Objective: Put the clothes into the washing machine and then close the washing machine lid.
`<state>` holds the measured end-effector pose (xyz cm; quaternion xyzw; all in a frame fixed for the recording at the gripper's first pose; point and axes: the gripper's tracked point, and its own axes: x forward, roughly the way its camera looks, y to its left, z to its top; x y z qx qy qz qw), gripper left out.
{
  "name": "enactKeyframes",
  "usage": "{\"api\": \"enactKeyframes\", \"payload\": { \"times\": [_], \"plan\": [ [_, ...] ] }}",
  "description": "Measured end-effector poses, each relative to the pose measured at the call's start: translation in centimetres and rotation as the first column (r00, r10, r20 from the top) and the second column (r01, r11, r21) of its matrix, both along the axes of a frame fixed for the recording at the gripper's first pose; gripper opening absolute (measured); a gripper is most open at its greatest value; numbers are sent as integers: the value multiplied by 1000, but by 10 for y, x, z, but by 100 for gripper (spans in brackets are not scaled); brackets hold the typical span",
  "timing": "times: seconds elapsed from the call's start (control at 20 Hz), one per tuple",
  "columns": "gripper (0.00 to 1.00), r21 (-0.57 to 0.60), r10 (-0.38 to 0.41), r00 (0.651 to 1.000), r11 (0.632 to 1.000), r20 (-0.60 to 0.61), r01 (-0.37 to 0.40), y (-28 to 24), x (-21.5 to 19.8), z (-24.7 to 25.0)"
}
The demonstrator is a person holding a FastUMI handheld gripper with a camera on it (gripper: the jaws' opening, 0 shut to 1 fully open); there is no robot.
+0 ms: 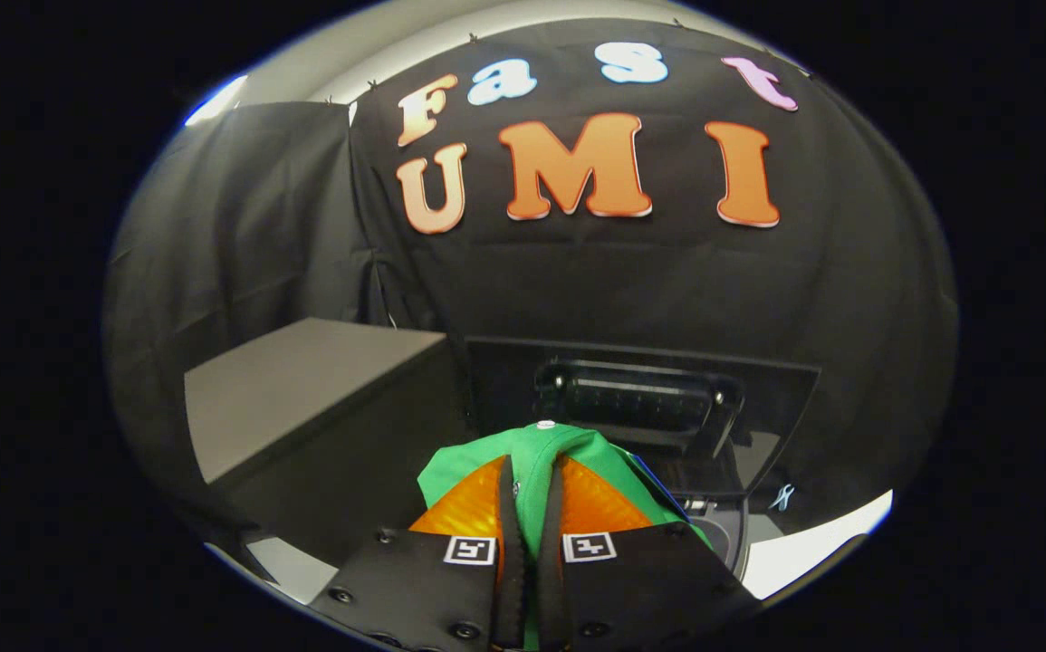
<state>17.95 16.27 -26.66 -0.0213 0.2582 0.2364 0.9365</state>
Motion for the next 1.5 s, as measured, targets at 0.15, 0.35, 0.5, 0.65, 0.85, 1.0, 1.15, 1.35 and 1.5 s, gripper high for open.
{"api": "enactKeyframes", "payload": {
  "times": [0.15,0.35,0.5,0.65,0.85,1.0,1.15,1.35,1.5],
  "plan": [
    [13,-40,11,997,999,-78,-14,-3,5,-56],
    [14,-104,22,987,994,-162,-39,-8,3,-122],
    [14,-129,19,971,990,-239,-51,-7,2,-164],
    [14,-161,-3,955,986,-295,-46,-13,3,-198],
    [14,-201,-41,931,979,-361,-35,-27,6,-232],
    [14,-217,-61,920,976,-386,-26,-32,4,-247],
    [14,-226,-70,911,974,-407,-25,-34,2,-260],
    [14,-233,-90,887,972,-452,-20,-34,0,-268],
    [15,-265,-139,863,964,-486,6,-38,-3,-275]
  ]
}}
